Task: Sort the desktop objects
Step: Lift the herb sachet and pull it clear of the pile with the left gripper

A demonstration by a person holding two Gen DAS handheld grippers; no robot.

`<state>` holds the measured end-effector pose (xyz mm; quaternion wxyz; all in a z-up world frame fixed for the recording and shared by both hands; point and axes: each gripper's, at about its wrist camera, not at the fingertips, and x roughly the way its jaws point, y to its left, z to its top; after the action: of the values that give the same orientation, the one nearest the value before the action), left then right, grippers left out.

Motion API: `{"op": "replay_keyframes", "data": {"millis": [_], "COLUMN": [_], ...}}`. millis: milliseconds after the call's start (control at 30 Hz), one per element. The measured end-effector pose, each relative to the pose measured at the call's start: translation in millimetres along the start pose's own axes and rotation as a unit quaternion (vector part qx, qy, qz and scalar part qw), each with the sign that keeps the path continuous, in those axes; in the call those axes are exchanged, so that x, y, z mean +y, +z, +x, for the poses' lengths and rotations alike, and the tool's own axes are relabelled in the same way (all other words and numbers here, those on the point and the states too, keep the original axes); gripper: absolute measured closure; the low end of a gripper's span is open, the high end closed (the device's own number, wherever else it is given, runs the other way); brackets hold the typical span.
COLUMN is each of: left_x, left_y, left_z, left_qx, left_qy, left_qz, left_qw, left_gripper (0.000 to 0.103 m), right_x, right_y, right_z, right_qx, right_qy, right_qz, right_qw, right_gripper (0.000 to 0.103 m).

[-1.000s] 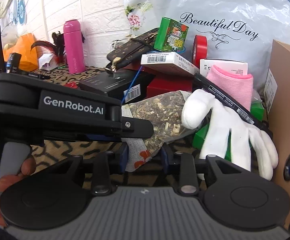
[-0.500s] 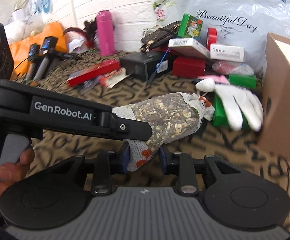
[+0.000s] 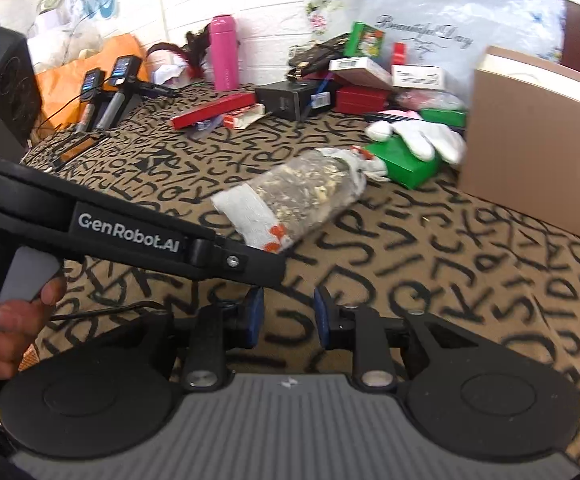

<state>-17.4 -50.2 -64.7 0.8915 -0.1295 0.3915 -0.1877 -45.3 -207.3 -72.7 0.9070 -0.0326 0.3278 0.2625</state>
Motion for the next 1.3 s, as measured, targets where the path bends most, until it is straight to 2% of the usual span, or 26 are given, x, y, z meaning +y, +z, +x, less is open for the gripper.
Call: {"op": "replay_keyframes", "data": {"millis": [67,133,200,267,367,467,700,967,1133,1233,1300], "left_x": [-3.7,-6.1,-6.3,-4.9,-3.5,0.9,12.1,16.2,17.8,21.3,21.8], "left_y": [1.1,2.6,5.1,8.8,15.3,24.9,46.5,65.8,70.9,69.4,67.0], "left_z": [-4.4,-10.9,-15.8,-18.8,-21.2,-18.6,3.3,25.8,42.5,44.2,42.7], "left_qx": [-0.008,-0.020,-0.029,-0.036,-0.043,-0.048,-0.026,0.002,0.023,0.022,0.018], "left_qy": [0.012,0.019,0.022,0.028,0.041,0.046,0.058,0.030,0.031,0.026,0.024], "left_qz": [0.010,0.020,0.023,0.022,0.022,0.024,0.028,0.058,0.072,0.063,0.060], "left_qw": [0.9999,0.9994,0.9991,0.9987,0.9980,0.9975,0.9976,0.9979,0.9966,0.9975,0.9978], "left_gripper": [0.051,0.049,0.046,0.037,0.035,0.034,0.034,0.034,0.034,0.037,0.041], "right_x": [-1.7,-2.1,-2.7,-1.6,1.6,3.5,7.9,9.6,9.7,7.3,3.6], "right_y": [-2.0,-2.5,-2.3,-1.4,1.1,4.6,19.6,35.2,40.3,40.6,39.7], "right_z": [-3.9,-5.2,-5.5,-5.3,-2.9,2.3,22.6,43.3,57.4,64.1,64.6], "right_qx": [-0.003,-0.003,-0.004,-0.009,-0.013,-0.012,-0.009,-0.016,-0.008,-0.006,-0.006], "right_qy": [-0.012,-0.021,-0.025,-0.029,-0.035,-0.035,-0.033,-0.030,-0.024,-0.015,-0.002], "right_qz": [0.005,0.003,0.003,0.000,-0.011,-0.022,-0.034,-0.037,-0.037,-0.026,-0.009], "right_qw": [1.000,1.000,1.000,1.000,0.999,0.999,0.999,0.999,0.999,1.000,1.000], "right_gripper": [0.076,0.072,0.059,0.047,0.033,0.029,0.027,0.027,0.027,0.030,0.039]}}
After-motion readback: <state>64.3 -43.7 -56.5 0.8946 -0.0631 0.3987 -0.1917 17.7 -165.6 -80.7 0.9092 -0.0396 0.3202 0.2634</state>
